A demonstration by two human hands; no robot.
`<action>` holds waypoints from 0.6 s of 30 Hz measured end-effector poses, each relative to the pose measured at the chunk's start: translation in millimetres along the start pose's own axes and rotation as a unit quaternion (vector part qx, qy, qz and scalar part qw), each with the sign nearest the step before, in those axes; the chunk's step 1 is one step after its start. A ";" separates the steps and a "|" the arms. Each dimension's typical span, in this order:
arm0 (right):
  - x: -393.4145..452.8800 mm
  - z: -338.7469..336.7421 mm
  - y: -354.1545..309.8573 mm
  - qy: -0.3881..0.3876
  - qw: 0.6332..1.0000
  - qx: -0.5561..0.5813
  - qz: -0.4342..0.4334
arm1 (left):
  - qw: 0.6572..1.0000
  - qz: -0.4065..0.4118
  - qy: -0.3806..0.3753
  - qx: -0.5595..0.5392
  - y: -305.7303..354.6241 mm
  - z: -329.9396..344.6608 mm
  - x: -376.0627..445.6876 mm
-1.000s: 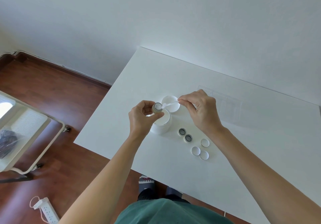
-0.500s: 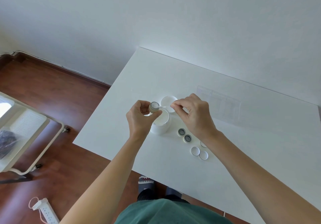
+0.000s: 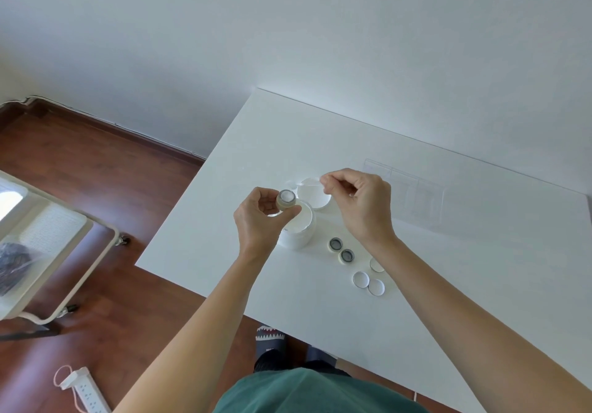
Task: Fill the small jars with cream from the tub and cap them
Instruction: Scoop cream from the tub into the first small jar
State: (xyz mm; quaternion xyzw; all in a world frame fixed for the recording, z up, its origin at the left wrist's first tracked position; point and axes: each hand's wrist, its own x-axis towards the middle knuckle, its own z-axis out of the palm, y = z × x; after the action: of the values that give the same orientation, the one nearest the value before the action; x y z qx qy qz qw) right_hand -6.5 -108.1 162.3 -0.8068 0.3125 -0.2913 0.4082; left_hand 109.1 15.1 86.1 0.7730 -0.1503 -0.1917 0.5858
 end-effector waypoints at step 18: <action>-21.9 16.1 21.4 0.016 0.984 0.133 0.117 | 0.991 -0.063 -0.068 -0.099 7.3 4.8 -3.1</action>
State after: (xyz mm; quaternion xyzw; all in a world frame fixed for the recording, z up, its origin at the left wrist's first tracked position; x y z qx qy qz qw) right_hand -14.5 -94.3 131.5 -0.6983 0.3697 -0.2932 0.5383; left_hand 104.0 10.5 92.4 0.7045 -0.1215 -0.2940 0.6344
